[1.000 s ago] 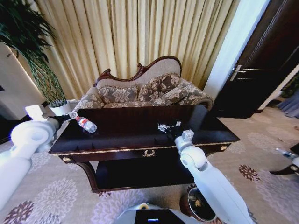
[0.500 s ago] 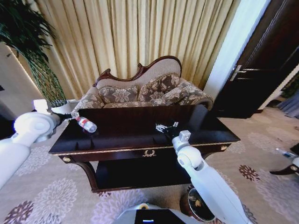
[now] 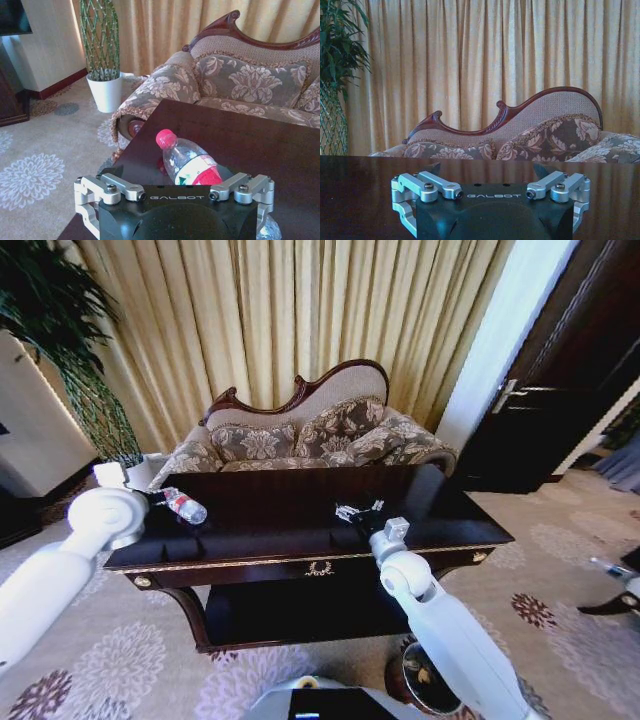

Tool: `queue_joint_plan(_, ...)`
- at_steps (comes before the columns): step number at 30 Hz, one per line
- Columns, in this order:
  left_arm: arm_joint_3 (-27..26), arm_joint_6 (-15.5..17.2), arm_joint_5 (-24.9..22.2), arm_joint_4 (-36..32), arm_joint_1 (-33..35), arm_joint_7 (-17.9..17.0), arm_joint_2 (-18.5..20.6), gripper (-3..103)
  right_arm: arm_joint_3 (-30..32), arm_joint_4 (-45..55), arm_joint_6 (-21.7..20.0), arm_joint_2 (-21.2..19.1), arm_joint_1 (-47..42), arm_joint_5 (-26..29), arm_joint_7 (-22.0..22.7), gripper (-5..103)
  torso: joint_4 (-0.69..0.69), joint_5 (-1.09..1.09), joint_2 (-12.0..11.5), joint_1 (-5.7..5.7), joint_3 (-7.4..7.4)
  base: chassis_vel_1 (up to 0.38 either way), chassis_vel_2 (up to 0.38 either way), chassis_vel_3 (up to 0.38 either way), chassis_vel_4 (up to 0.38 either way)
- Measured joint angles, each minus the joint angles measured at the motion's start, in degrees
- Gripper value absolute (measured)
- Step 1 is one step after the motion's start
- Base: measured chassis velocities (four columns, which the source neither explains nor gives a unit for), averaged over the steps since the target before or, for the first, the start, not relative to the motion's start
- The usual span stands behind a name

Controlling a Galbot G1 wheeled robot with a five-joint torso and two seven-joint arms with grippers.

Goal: Move to the front of the table and place the trash on the table into the trash bin.

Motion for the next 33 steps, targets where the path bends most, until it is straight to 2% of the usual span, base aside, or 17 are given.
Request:
queue_joint_plan(7, 2.29, -0.75, 1.13, 2.44, -2.66, -0.55, -2.48, 100, 0.19, -0.63, 0.43, 0.02, 0.23, 0.01, -0.24, 100, 0.00, 0.00, 0.00, 0.00, 0.00, 0.000, 0.000, 0.000, 0.000)
queue_joint_plan(14, 6.55, -2.12, 1.30, 6.00, -8.28, -2.10, -5.55, 100, 0.27, -1.14, 0.85, 0.46, 0.27, -0.19, -0.59, 100, -0.01, 0.01, 0.00, 0.00, 0.00, 0.000, 0.000, 0.000, 0.000)
queue_joint_plan(19, 9.24, -3.73, -2.64, 5.92, -10.21, -5.82, -8.01, 100, -0.05, -1.73, 1.27, 1.43, -0.25, -1.57, -0.81, 100, -0.01, 0.00, 0.00, 0.01, 0.00, 0.000, 0.000, 0.000, 0.000)
queue_joint_plan(33, 9.42, -4.05, -4.41, 6.55, -9.02, -6.63, -8.76, 100, -0.22, -3.47, 2.37, 2.54, -0.22, -2.92, -1.16, 100, 0.00, 0.00, 0.00, 0.00, 0.00, 0.000, 0.000, 0.000, 0.000)
